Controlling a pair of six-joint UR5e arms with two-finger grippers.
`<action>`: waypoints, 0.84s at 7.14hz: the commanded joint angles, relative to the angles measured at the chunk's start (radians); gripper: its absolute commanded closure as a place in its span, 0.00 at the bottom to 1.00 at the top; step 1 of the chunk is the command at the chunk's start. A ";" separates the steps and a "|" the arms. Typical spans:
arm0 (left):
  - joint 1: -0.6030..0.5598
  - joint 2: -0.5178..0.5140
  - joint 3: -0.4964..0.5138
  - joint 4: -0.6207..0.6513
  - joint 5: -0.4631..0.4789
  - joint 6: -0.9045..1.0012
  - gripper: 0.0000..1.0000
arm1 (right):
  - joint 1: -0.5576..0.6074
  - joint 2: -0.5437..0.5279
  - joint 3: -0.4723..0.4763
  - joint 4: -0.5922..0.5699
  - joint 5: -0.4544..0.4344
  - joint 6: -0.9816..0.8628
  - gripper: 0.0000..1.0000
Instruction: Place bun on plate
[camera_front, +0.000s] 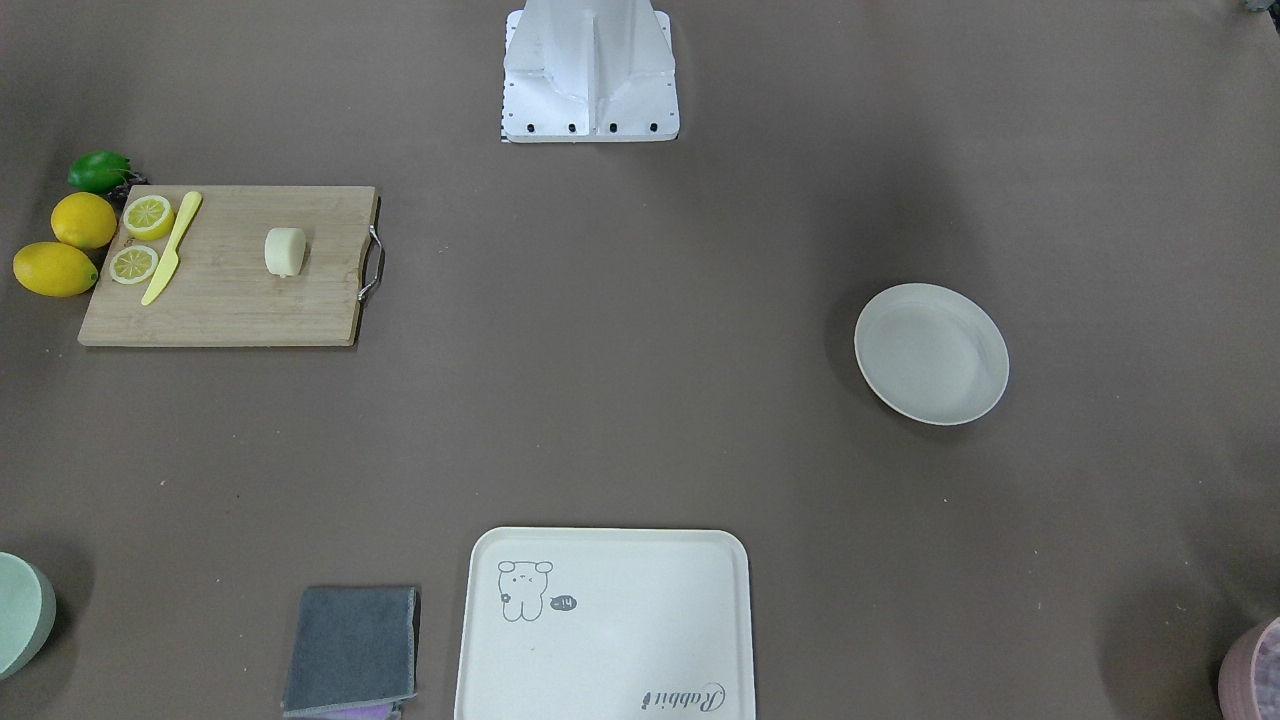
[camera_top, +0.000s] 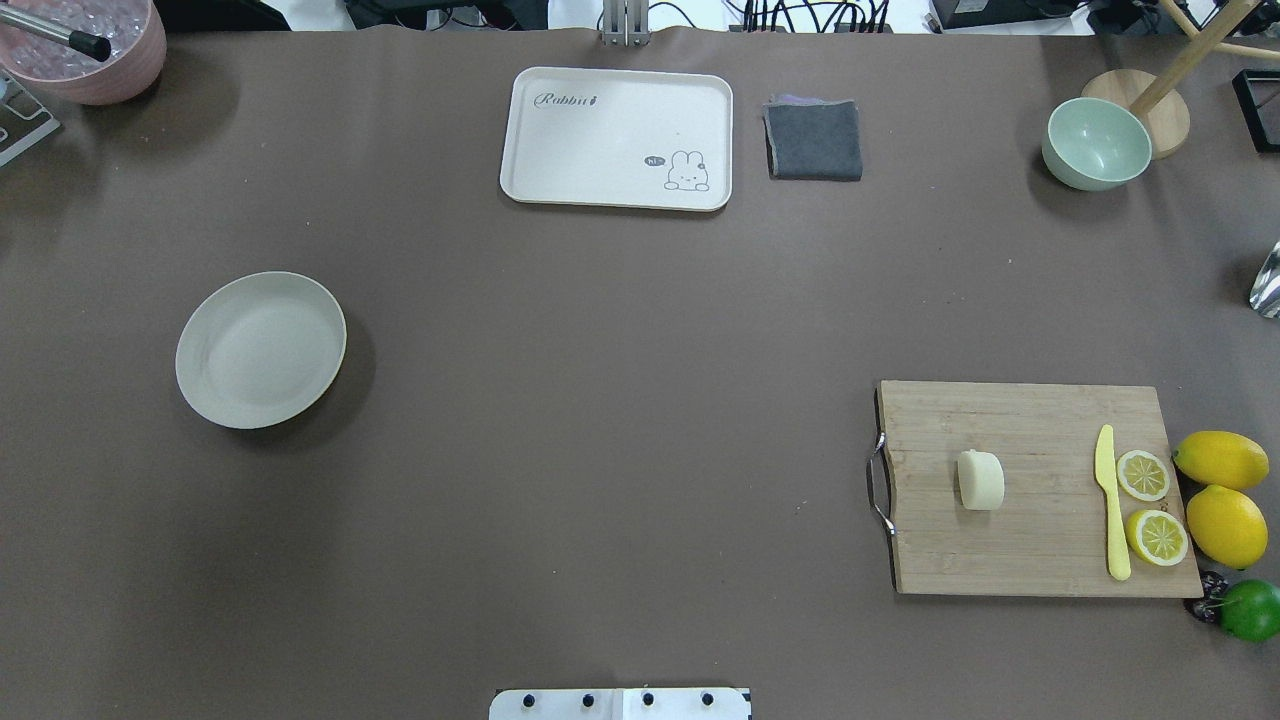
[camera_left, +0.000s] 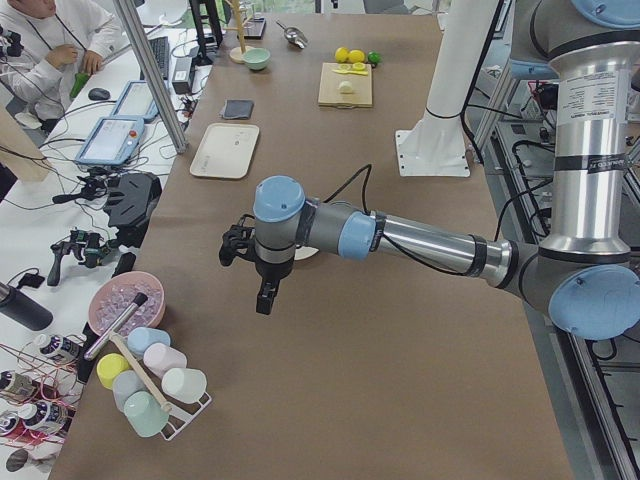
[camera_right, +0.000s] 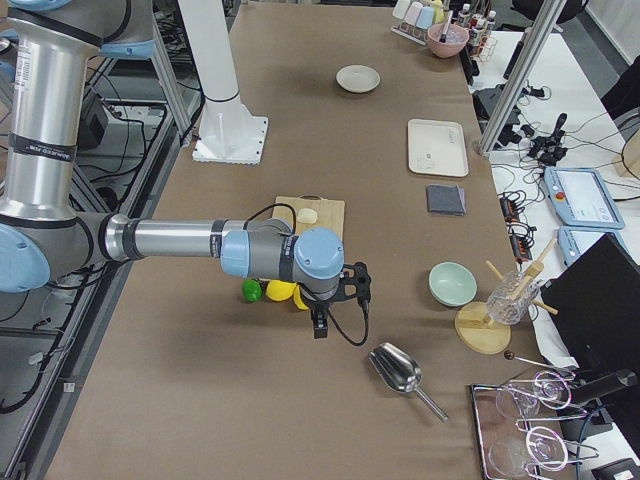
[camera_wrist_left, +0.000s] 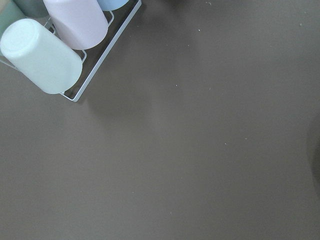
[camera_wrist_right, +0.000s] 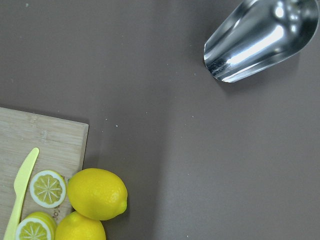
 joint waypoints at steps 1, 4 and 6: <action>-0.008 0.006 0.027 -0.183 0.005 -0.002 0.02 | 0.011 -0.002 0.003 0.000 0.051 -0.003 0.00; -0.008 -0.007 0.032 -0.262 -0.041 -0.002 0.02 | 0.084 0.115 -0.022 0.089 0.090 0.016 0.00; -0.004 -0.014 0.064 -0.322 -0.069 -0.003 0.02 | 0.117 0.085 -0.019 0.185 0.124 0.016 0.00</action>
